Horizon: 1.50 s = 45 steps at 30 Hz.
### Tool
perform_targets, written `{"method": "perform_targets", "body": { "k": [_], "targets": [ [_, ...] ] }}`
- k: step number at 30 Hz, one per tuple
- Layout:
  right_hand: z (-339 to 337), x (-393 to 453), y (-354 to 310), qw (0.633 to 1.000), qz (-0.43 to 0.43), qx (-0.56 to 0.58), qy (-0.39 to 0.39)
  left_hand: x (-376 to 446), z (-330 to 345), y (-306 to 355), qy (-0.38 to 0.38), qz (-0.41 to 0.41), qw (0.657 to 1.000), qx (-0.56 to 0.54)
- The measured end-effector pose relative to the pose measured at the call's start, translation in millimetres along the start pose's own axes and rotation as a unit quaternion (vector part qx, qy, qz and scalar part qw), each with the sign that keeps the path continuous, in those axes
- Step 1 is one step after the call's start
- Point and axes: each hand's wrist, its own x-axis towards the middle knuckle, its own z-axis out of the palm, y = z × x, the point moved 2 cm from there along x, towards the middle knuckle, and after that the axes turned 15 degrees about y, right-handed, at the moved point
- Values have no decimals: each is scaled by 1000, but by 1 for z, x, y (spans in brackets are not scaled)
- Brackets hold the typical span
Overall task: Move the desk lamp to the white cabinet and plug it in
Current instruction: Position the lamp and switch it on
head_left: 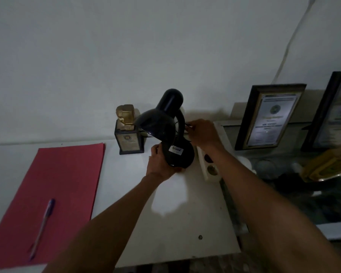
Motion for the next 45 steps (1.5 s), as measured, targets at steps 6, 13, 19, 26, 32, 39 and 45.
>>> {"method": "perform_targets", "body": {
  "k": [6,13,19,26,32,39,45],
  "targets": [
    [2,27,11,996,79,-18,24,0,0,-4,-8,-21,1000,-10],
    [-1,8,9,996,72,-46,-14,0,1,4,6,-3,1000,6],
    [-22,-89,3,995,49,-7,92,-6,-4,11,29,3,1000,-8],
    [-37,-130,17,996,12,-67,60,-4,-6,13,18,-8,1000,11],
    [-38,-128,23,997,21,-56,49,-6,-7,14,12,-6,1000,21],
    [-3,-132,10,999,9,12,-43,-10,-12,10,0,-1,1000,18],
    [26,-133,-10,991,-31,-85,-103,-26,-22,-16,-10,36,996,86]
  ]
}}
